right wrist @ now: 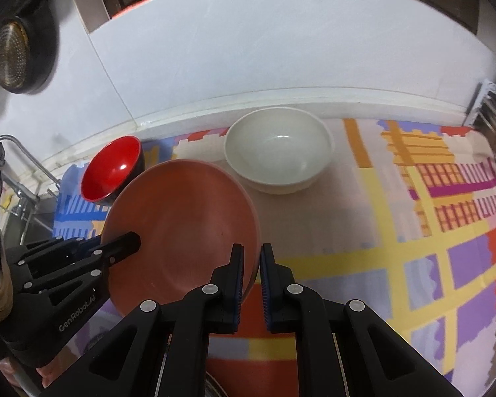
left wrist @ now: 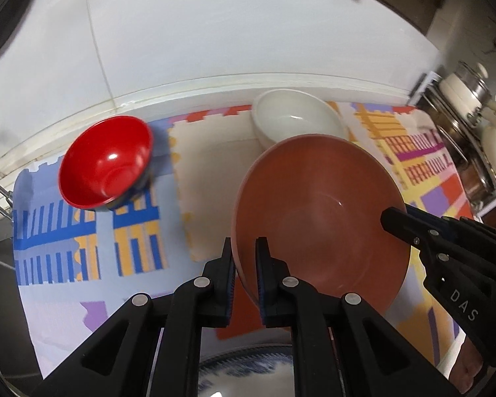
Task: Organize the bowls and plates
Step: 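Close both grippers on the rim of the pink bowl, then carry the pink bowl with both grippers over the stacked plates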
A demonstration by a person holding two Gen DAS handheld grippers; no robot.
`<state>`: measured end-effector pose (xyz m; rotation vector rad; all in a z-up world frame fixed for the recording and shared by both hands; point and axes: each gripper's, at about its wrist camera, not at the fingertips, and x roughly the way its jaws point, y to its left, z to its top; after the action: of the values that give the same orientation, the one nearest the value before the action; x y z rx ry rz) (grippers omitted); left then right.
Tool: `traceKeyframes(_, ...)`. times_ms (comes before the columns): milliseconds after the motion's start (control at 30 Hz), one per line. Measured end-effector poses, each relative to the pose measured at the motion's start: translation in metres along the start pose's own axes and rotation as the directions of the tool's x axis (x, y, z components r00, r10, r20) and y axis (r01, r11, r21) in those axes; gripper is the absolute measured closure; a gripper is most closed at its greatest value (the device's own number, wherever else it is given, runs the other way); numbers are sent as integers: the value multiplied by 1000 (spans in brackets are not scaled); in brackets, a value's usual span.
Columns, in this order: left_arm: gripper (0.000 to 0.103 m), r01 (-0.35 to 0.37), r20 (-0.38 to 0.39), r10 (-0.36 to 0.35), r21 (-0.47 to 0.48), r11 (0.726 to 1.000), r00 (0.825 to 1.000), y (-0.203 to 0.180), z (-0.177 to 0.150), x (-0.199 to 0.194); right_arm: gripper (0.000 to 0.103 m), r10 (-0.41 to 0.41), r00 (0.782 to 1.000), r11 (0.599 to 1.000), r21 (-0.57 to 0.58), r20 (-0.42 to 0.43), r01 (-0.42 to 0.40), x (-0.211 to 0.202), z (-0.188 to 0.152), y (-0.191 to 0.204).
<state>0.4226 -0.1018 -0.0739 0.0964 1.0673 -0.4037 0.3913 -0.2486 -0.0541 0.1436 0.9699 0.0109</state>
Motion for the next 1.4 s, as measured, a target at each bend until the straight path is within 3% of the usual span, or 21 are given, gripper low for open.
traceKeyframes(767, 88, 99, -106, -85, 140, 985, 991, -116, -55, 3, 92, -112, 994, 987, 117, -15, 113, -60, -78, -87)
traceKeyframes(1400, 88, 119, -197, -83, 176, 977, 977, -172, -81, 27, 91, -138, 986, 973, 173, -93, 153, -59, -120, -142)
